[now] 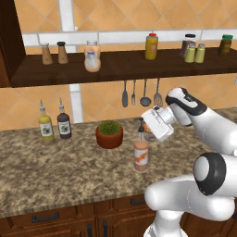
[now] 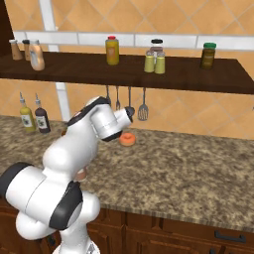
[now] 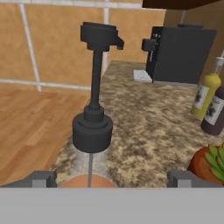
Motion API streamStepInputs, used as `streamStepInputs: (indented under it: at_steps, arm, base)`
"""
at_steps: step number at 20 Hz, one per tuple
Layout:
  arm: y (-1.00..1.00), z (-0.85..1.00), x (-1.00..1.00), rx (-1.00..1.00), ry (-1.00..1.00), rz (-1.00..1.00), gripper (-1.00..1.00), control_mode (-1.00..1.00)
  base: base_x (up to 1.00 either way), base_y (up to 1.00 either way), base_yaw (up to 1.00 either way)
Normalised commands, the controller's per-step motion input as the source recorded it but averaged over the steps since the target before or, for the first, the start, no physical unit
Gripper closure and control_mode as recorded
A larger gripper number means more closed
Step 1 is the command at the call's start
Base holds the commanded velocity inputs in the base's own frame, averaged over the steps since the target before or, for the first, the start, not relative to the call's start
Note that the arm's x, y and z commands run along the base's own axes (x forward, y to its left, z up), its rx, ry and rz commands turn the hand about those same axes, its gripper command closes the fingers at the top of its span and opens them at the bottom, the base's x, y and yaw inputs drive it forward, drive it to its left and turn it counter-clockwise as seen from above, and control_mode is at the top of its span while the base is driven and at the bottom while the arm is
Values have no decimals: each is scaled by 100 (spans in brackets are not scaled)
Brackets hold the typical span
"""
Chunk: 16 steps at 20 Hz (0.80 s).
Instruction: Put the shaker and condiment bottle from the counter next to their counterparts in the cabinet.
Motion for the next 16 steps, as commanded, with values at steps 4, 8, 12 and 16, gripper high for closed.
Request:
streamStepInputs:
  at_steps: [4, 8, 12, 16]
  arm:
    - [16, 0, -1, 0, 2, 0, -100, -100]
    - [13, 0, -37, 0, 6, 0, -100, -100]
    - [16, -2, -54, 0, 10, 0, -100, -100]
    - [25, 0, -41, 1, 7, 0, -100, -100]
  base:
    - [0, 0, 0]
    - [0, 0, 0]
    - [0, 0, 0]
    - [0, 0, 0]
